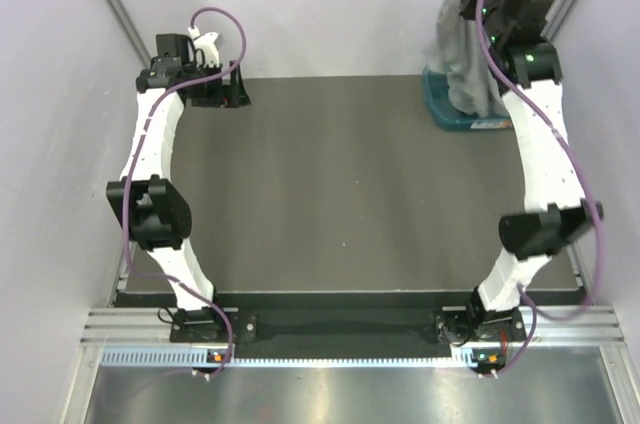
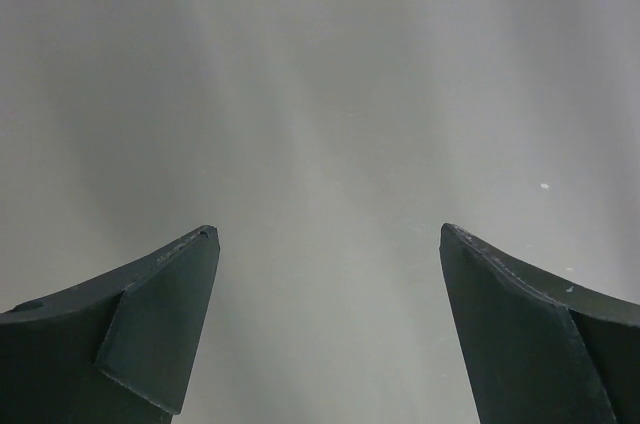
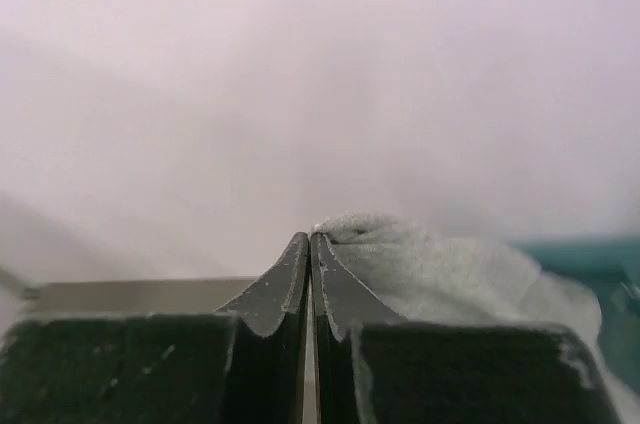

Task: Fold and stack the t-shirts
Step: Grab the tshirt from the pile, then move the tshirt to the center of the board

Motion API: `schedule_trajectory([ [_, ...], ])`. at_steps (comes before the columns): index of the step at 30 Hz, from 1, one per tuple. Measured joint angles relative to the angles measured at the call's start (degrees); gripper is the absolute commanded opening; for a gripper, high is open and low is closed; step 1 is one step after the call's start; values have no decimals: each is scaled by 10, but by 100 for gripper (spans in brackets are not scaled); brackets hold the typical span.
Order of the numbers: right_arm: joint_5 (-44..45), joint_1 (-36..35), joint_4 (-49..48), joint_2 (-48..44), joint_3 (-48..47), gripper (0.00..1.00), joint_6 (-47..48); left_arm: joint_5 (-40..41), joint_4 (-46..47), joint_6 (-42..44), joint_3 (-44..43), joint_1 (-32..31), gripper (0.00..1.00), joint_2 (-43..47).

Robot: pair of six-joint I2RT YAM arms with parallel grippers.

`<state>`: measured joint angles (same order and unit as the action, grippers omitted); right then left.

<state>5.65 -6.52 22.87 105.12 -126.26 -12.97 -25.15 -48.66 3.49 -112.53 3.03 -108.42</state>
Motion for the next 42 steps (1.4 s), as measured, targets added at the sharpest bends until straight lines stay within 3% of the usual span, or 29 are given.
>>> schedule_trajectory([
  [6, -68, -108, -59, -162, 3, 0, 3, -28, 1, -6, 25, 1, 96, 61],
  [11, -122, -175, -113, -221, 34, 0, -33, -44, 5, -6, 32, 1, 95, 101],
  [17, -171, -189, -178, -258, 214, 0, -110, -43, 14, -3, 53, 1, 91, 124],
  [20, -162, -187, -163, -271, 333, 0, -127, -40, 25, 3, 88, 1, 82, 132],
  [26, -92, -153, -69, -340, 565, 0, -155, -50, 48, 38, 203, -11, 79, 139],
  [29, -72, -90, -27, -400, 661, 0, -169, -47, 51, 63, 255, -60, 80, 139],
  [32, -68, -3, -13, -409, 697, 0, -170, -61, 51, 75, 277, -134, 80, 139],
  [34, -69, 39, -4, -367, 680, 2, -159, -86, 58, 74, 282, -175, 80, 139],
  [36, -68, 57, -2, -304, 638, 12, -144, -100, 65, 74, 286, -190, 80, 139],
  [37, -64, 61, 14, -263, 601, 26, -136, -100, 70, 74, 289, -193, 80, 139],
  [38, -61, 66, 17, -223, 562, 63, -129, -100, 74, 74, 293, -193, 80, 139],
  [39, -57, 68, 21, -186, 524, 71, -124, -100, 78, 73, 297, -193, 80, 139],
  [42, -36, 75, 49, -120, 438, 82, -106, -100, 81, 72, 303, -191, 81, 139],
])
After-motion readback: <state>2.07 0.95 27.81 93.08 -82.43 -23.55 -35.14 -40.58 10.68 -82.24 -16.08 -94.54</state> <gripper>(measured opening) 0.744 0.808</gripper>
